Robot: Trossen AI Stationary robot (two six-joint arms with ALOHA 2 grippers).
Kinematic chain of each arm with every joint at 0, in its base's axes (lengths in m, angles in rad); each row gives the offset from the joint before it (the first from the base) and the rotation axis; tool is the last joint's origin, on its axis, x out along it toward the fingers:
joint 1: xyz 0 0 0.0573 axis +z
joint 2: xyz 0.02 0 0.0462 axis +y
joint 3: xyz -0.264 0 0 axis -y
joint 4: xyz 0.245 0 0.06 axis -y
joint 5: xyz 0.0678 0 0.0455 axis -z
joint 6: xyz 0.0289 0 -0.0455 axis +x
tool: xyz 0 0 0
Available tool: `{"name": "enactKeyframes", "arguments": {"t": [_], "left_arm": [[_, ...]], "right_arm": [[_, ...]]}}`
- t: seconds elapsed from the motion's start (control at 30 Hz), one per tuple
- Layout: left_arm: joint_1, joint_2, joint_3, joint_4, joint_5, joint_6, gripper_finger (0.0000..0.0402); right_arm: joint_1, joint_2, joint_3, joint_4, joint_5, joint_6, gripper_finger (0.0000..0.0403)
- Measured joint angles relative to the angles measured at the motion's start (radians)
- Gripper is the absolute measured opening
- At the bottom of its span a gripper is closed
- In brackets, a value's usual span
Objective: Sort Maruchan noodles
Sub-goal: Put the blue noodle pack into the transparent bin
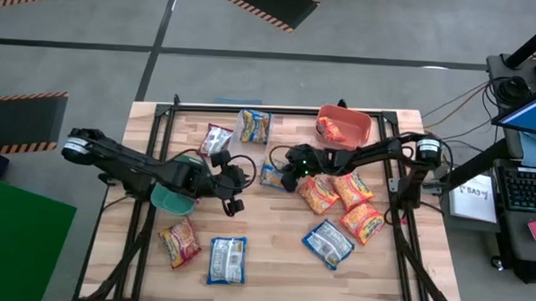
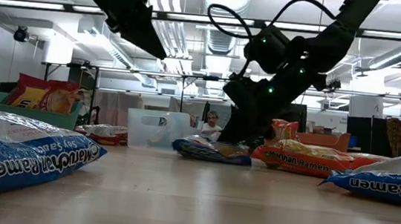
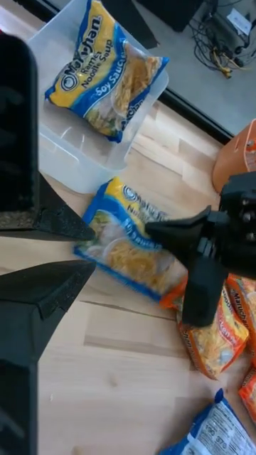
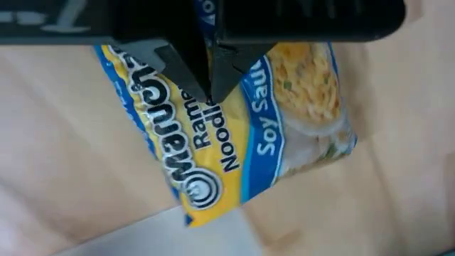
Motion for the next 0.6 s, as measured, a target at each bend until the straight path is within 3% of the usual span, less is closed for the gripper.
{"name": "enactKeyframes", "arguments": {"t": [0.33, 0.6], "left_arm": [[0.000, 0.108, 0.000, 0.030, 0.009, -0.031, 0.0037], [0.002, 0.256, 0.001, 0.141, 0.016, -0.026, 0.0037]], "right_arm": [[0.113, -0.070, 0.021, -0.029, -0.054, 0.004, 0.0009], [0.097, -0.253, 0.020, -0.299, -0.039, 0.069, 0.0009]]}}
